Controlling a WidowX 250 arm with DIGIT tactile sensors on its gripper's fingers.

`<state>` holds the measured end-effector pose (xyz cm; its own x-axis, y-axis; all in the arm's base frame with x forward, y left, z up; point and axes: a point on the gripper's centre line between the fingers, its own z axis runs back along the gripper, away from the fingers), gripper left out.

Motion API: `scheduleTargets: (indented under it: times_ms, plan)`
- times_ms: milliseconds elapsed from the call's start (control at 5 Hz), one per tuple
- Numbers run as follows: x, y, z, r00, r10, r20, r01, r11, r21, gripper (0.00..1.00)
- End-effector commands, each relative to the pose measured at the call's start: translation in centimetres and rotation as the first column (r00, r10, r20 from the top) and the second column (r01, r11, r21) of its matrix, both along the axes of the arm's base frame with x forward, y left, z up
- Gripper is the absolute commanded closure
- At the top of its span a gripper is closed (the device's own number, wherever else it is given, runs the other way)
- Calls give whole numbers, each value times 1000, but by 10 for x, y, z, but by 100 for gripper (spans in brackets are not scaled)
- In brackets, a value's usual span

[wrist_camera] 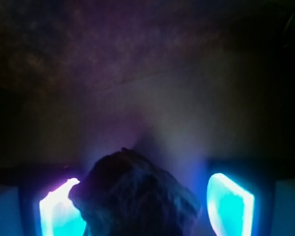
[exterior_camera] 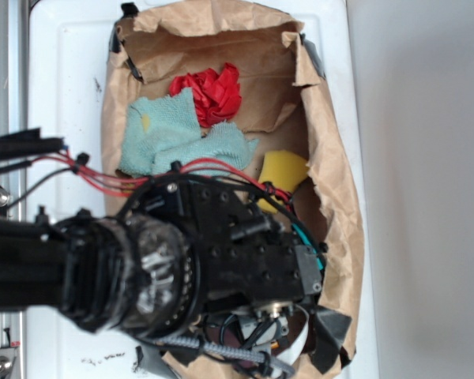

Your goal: Grab the rock.

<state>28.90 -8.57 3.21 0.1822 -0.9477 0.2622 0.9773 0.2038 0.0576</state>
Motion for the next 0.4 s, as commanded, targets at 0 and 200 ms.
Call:
scheduleTargets:
  times_ms: [0,200]
  plan:
    - [-1,-10,9,999,-22,29,22,1000,-21,100]
    - [-1,-9,8,1000,-13,28,13,1000,-16,100]
